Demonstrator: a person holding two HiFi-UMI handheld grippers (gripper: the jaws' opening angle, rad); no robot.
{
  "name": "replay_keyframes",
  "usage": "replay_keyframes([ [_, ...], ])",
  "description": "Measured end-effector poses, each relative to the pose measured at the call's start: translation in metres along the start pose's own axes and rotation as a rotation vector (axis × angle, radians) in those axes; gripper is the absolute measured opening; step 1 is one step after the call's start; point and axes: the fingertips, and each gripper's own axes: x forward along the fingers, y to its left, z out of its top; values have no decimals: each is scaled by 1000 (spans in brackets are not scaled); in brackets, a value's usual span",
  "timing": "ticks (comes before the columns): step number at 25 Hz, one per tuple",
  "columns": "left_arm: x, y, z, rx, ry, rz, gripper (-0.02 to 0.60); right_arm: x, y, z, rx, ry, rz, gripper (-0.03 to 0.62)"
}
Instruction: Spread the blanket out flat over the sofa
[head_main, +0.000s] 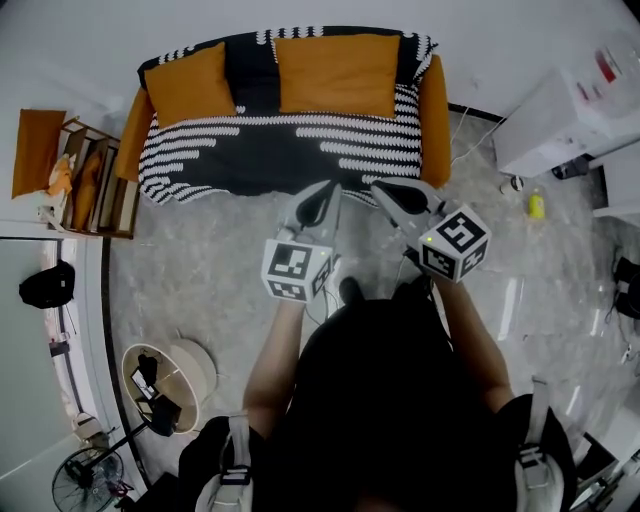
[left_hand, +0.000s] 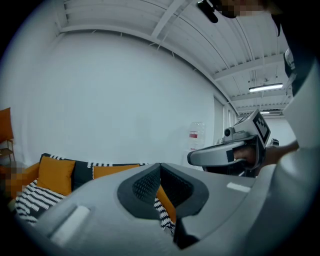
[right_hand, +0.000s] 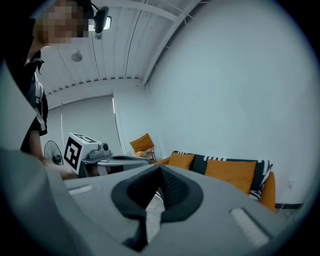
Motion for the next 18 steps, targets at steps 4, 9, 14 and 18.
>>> replay_keyframes([
  [4, -2, 0, 0, 1, -1, -2, 11, 2, 2, 3, -10, -3, -6, 0],
  [9, -6, 2, -4, -7, 10, 3, 11, 3, 6, 1, -13, 3, -7, 0],
  [14, -8, 2, -1, -7, 1, 1, 11, 4, 10, 1, -24, 8, -4, 0],
  [18, -6, -1, 2, -9, -1, -1, 11, 2, 9, 3, -29, 11, 0, 0],
])
